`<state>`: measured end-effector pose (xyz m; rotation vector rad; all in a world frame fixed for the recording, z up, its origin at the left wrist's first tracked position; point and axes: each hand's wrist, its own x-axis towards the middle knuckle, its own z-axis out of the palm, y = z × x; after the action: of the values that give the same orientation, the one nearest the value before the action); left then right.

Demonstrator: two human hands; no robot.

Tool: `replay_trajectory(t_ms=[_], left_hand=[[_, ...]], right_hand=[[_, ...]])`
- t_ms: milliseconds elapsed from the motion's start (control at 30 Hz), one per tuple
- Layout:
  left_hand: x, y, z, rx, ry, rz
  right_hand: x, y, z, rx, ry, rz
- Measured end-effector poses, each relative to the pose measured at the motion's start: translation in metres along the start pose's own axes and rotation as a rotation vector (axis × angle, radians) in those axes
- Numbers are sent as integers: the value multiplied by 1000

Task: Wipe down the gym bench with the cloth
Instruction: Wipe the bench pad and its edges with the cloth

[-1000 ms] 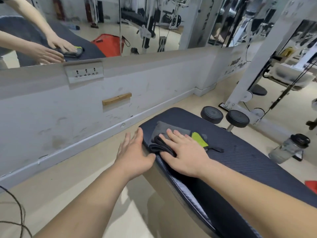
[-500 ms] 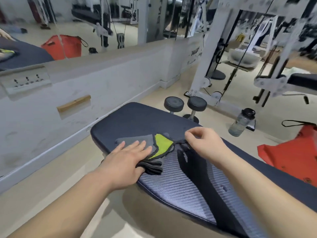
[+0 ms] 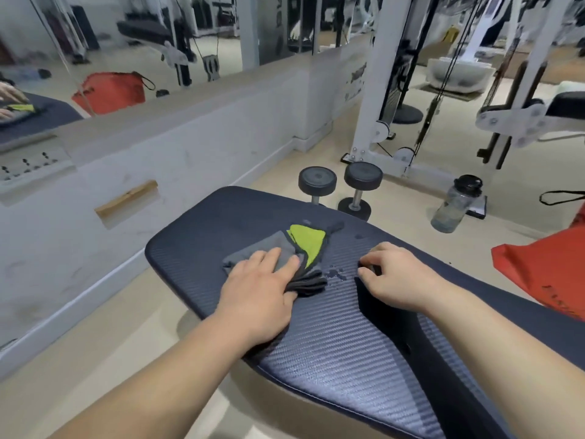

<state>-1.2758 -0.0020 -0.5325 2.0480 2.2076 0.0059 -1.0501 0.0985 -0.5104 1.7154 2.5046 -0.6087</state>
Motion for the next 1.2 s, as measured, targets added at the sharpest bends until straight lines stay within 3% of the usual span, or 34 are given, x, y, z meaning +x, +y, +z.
replay_trajectory(t_ms=[67, 233, 367, 500, 700, 833, 1000, 1200], left_hand=[[2, -15, -2, 53, 43, -37], [-8, -44, -12, 183, 1, -340], [-29, 9, -17, 152, -49, -251], [-37, 32, -11, 91, -55, -94], [17, -16, -10, 43, 22, -395], [68, -11, -19, 3, -49, -417], [126, 39, -24, -16, -93, -242], [138, 95, -10, -50, -91, 238]], right_hand=[[-1, -4, 2, -24, -6, 8], [-4, -12, 2, -46, -17, 16], [-4, -9, -1, 20, 23, 28], [-2, 2, -8, 251, 97, 83], [-1, 16, -9, 267, 158, 46], [1, 15, -5, 193, 92, 90], [1, 19, -18, 380, 110, 150], [2, 23, -20, 407, 161, 212]])
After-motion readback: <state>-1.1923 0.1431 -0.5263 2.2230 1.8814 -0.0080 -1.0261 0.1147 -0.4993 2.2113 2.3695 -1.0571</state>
